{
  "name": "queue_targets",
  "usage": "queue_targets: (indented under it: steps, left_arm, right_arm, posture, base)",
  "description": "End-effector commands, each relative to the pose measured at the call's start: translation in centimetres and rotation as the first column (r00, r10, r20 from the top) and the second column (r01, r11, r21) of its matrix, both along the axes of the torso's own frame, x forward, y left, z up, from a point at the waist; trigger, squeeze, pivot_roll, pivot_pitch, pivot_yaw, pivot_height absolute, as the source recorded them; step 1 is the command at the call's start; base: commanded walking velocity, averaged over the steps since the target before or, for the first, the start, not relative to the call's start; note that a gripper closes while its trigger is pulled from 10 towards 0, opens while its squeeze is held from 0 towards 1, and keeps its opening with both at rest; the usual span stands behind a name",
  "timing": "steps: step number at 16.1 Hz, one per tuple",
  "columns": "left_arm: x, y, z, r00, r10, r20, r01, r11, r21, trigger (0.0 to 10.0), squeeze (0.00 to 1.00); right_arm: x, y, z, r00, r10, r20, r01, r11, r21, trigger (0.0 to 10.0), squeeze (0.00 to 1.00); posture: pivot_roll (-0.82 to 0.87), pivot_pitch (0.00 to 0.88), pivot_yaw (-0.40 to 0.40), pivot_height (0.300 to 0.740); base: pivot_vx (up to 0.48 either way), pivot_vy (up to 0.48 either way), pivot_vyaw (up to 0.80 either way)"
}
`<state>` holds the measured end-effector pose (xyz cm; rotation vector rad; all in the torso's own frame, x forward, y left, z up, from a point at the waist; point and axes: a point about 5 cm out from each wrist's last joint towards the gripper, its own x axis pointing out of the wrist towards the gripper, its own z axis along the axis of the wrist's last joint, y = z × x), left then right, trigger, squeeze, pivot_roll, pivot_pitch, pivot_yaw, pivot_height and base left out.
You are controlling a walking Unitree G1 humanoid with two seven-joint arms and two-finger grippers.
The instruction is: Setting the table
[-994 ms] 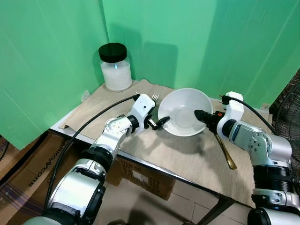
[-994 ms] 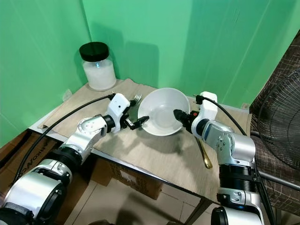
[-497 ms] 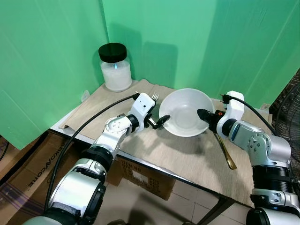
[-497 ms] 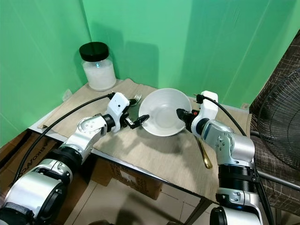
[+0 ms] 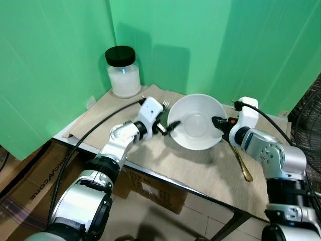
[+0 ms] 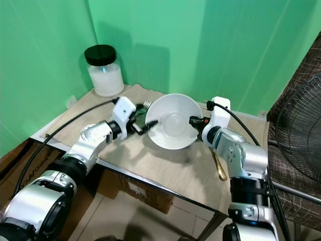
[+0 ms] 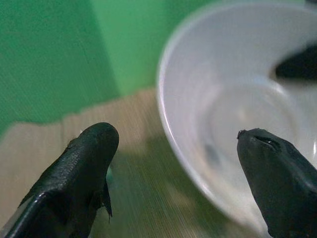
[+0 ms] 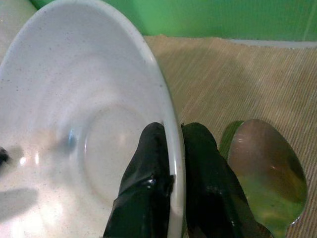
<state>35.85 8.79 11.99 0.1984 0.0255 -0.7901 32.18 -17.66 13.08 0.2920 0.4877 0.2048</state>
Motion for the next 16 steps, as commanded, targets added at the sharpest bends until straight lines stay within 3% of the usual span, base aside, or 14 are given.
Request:
queue_targets:
  steps: [1,3,5,7,9,10,11,12,14,15,16]
  left_arm:
    - [0.1,0.3,1.1,0.999,0.003,0.046,-0.001,0.999,-0.041,10.0,0.0]
    - [-0.2,0.6,2.2,0.996,-0.011,0.09,0.019,0.996,-0.083,10.0,0.0]
    - [-1.9,0.9,3.9,0.989,-0.042,0.144,0.065,0.985,-0.158,10.0,0.0]
    - [-3.2,1.7,5.1,0.983,0.004,0.186,0.03,0.984,-0.178,10.0,0.0]
    - [-5.3,3.9,6.5,0.96,0.147,0.237,-0.101,0.975,-0.196,10.0,0.0]
    - [-6.8,5.2,6.8,0.939,0.241,0.246,-0.195,0.96,-0.2,10.0,0.0]
    - [-9.1,6.4,6.5,0.906,0.353,0.234,-0.318,0.932,-0.175,10.0,0.0]
    - [-10.7,6.4,5.9,0.894,0.409,0.18,-0.381,0.908,-0.173,10.0,0.0]
    - [-11.9,6.0,5.2,0.872,0.469,0.138,-0.446,0.879,-0.169,10.0,0.0]
    - [-12.5,5.5,3.8,0.85,0.516,0.11,-0.501,0.855,-0.137,10.0,0.0]
    - [-12.6,5.4,3.6,0.845,0.523,0.112,-0.512,0.851,-0.117,10.0,0.0]
  right_arm:
    - [0.0,-0.2,0.5,0.999,-0.026,0.025,0.026,1.0,0.014,0.0,0.0]
    - [0.1,-0.3,0.8,0.998,-0.045,0.044,0.043,0.998,0.038,0.0,0.0]
    - [0.1,-0.6,2.1,0.989,-0.066,0.129,0.059,0.997,0.057,0.0,0.0]
    - [-0.2,-0.7,4.1,0.964,-0.06,0.26,0.054,0.998,0.032,0.0,0.0]
    - [-1.9,-0.4,7.2,0.9,-0.009,0.436,0.024,0.999,-0.028,0.1,0.0]
    - [-3.2,-0.4,8.5,0.865,0.014,0.501,0.028,0.997,-0.076,7.1,0.0]
    - [-5.3,-0.2,9.4,0.826,0.019,0.563,0.054,0.992,-0.113,10.0,0.0]
    - [-6.8,0.3,9.1,0.82,0.04,0.571,0.067,0.984,-0.165,10.0,0.0]
    - [-8.2,1.2,8.3,0.822,0.054,0.567,0.057,0.983,-0.177,10.0,0.0]
    - [-8.8,2.0,6.7,0.843,0.022,0.537,0.086,0.981,-0.175,10.0,0.0]
    - [-8.8,2.1,6.4,0.848,0.011,0.53,0.099,0.979,-0.178,10.0,0.0]
  posture:
    - [-0.06,0.0,0.015,0.74]
    - [-0.05,0.0,0.012,0.74]
    - [-0.04,0.0,0.012,0.74]
    - [-0.03,0.0,0.016,0.74]
    - [-0.02,0.0,0.016,0.74]
    - [-0.02,0.0,0.015,0.74]
    - [-0.01,0.0,0.012,0.74]
    - [-0.01,0.0,0.009,0.74]
    - [0.0,0.0,0.001,0.74]
    - [0.0,0.0,0.001,0.74]
    - [0.01,0.0,0.0,0.74]
  base:
    - [0.0,0.0,0.0]
    - [0.0,0.0,0.0]
    - [0.0,0.0,0.0]
    - [0.0,0.0,0.0]
    - [0.0,0.0,0.0]
    - [0.0,0.0,0.0]
    - [0.0,0.0,0.0]
    - [0.0,0.0,0.0]
    - [0.0,0.0,-0.28]
    - [0.0,0.0,-0.8]
    - [0.0,0.0,-0.8]
